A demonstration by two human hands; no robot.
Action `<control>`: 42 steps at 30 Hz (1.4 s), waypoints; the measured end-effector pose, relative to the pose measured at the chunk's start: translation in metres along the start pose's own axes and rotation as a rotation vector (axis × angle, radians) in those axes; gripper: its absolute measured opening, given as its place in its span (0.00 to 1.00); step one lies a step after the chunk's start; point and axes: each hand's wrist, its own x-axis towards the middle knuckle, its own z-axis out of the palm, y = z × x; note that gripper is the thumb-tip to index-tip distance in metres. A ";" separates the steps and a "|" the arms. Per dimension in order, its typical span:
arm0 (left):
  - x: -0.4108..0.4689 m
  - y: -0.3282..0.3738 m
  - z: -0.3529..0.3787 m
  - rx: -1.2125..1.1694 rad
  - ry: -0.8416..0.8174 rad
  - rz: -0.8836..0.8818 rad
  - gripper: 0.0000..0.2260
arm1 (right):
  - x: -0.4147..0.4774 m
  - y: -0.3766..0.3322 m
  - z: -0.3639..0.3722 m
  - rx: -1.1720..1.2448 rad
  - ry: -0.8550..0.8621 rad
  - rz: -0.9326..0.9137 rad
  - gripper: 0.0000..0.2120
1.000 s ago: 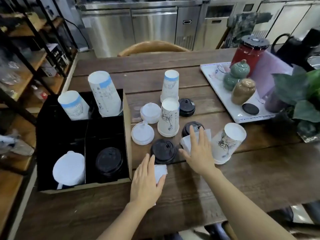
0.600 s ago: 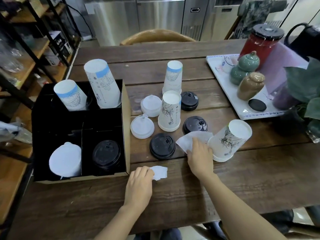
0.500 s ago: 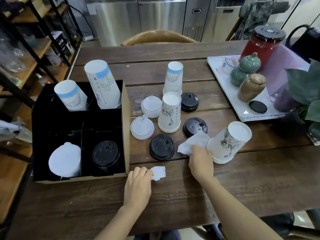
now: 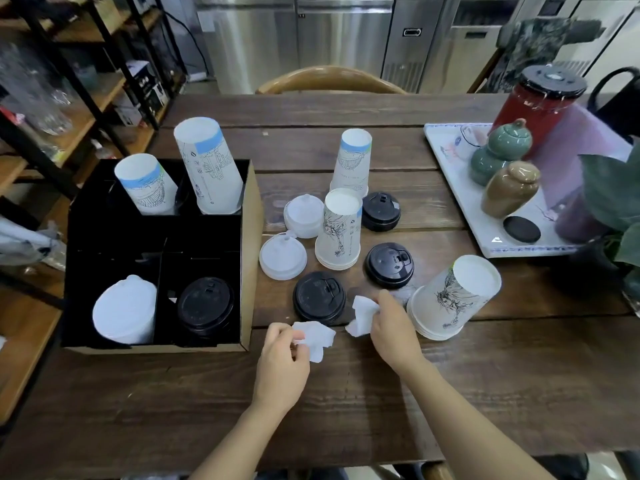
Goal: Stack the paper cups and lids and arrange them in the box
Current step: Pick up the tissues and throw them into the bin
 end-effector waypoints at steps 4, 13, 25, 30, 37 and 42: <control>-0.001 0.010 0.003 -0.036 0.026 -0.068 0.06 | 0.005 0.001 -0.004 0.005 -0.041 -0.004 0.09; -0.004 0.013 -0.007 0.007 0.116 -0.142 0.04 | 0.015 -0.021 -0.011 0.301 -0.038 0.004 0.18; -0.029 0.002 -0.058 -0.176 0.295 -0.115 0.08 | 0.001 -0.117 -0.001 0.241 0.008 -0.258 0.04; -0.055 -0.034 -0.106 -0.242 0.525 -0.172 0.05 | -0.027 -0.166 0.038 0.319 -0.196 -0.341 0.04; -0.113 -0.106 -0.180 -0.262 0.825 -0.364 0.06 | -0.084 -0.226 0.109 0.300 -0.307 -0.493 0.12; -0.164 -0.173 -0.222 -0.436 0.907 -0.509 0.04 | -0.134 -0.259 0.170 0.301 -0.444 -0.473 0.12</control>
